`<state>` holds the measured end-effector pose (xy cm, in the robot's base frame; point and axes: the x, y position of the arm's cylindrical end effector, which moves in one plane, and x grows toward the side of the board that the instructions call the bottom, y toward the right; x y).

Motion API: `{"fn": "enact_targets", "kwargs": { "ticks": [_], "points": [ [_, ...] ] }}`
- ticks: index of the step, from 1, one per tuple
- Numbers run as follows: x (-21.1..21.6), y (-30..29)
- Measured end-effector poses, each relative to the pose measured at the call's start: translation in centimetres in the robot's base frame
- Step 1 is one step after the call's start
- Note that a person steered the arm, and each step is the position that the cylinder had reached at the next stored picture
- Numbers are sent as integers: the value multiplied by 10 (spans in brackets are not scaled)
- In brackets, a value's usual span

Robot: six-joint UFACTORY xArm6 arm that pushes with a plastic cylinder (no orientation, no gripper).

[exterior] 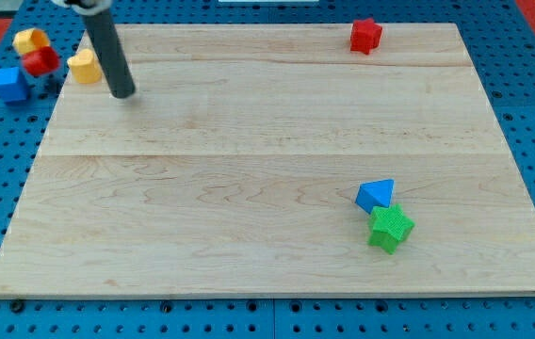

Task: Push the blue triangle to the right of the green circle

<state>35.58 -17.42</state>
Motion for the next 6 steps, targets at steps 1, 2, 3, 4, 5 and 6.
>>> {"fn": "enact_targets", "kwargs": {
  "ticks": [1,2,3,4,5,6],
  "points": [
    [32,41],
    [46,54],
    [44,106],
    [49,207],
    [89,307],
    [176,363]
  ]
}}
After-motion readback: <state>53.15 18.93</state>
